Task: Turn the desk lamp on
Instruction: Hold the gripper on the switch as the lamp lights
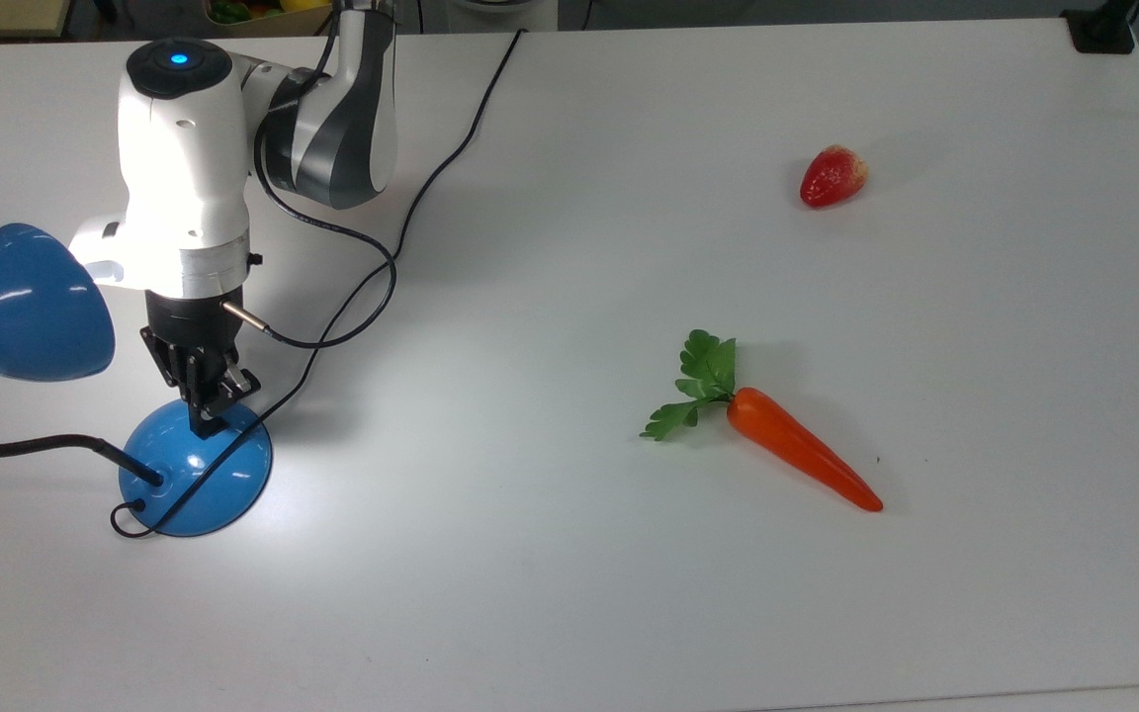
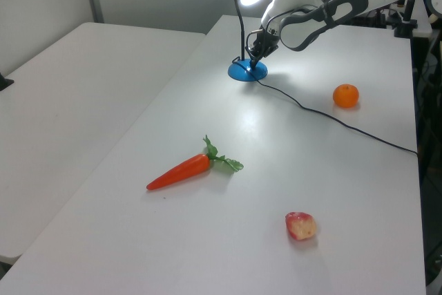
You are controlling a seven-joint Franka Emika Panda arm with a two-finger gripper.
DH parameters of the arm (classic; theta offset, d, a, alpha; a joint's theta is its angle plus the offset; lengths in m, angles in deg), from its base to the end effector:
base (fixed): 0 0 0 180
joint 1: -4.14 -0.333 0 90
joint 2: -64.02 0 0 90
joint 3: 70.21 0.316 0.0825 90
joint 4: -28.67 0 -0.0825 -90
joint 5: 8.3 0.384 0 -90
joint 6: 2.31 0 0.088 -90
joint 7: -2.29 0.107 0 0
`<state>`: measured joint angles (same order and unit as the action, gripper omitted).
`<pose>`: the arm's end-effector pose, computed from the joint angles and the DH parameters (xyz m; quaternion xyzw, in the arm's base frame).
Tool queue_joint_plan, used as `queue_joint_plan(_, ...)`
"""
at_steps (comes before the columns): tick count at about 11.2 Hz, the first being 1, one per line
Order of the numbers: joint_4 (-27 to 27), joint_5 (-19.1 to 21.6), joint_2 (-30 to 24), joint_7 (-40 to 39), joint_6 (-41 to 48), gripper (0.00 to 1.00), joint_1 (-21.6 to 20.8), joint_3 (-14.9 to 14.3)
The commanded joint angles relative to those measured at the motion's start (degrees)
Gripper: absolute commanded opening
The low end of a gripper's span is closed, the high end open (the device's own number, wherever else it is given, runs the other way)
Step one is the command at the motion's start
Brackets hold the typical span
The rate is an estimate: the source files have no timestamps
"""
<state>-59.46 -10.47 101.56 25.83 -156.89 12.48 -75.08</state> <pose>0.7301 -0.1570 0.3265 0.9271 -0.2769 0.2524 0.0123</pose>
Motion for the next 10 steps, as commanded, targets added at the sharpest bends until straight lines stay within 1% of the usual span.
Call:
queue_joint_plan(1, 1.5, -1.5, 2.0, 2.0, -1.4, 0.00, -0.3, -0.3)
queue_joint_plan(4, 1.4, -1.5, 1.1, 2.0, -1.2, 0.00, -0.4, -0.3)
queue_joint_plan(6, 0.2, -1.5, -2.4, 1.8, 0.4, 0.00, -0.3, -0.3)
queue_joint_plan(10, -4.9, -1.5, -9.8, 0.6, 9.4, 0.00, -1.5, -0.1)
